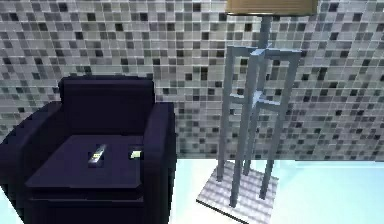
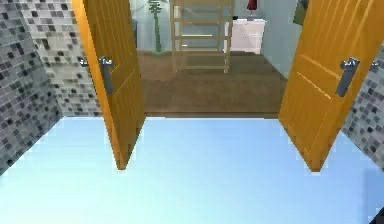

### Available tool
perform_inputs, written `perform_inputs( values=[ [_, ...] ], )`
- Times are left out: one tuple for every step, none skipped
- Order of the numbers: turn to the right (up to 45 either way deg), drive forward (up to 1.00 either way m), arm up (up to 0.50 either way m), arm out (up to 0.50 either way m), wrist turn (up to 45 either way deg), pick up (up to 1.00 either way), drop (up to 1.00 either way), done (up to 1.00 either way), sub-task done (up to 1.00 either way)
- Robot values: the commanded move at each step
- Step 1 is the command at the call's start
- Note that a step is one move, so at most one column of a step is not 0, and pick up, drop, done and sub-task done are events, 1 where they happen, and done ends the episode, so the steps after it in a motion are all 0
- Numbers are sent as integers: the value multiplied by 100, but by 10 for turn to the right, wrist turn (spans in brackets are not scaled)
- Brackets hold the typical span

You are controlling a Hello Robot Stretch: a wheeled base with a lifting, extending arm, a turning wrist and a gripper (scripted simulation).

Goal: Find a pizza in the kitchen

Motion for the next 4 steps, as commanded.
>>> perform_inputs(
  values=[
    [450,0,0,0,0,0,0,0,0],
    [0,5,0,0,0,0,0,0,0],
    [-450,0,0,0,0,0,0,0,0],
    [-450,0,0,0,0,0,0,0,0]
  ],
)
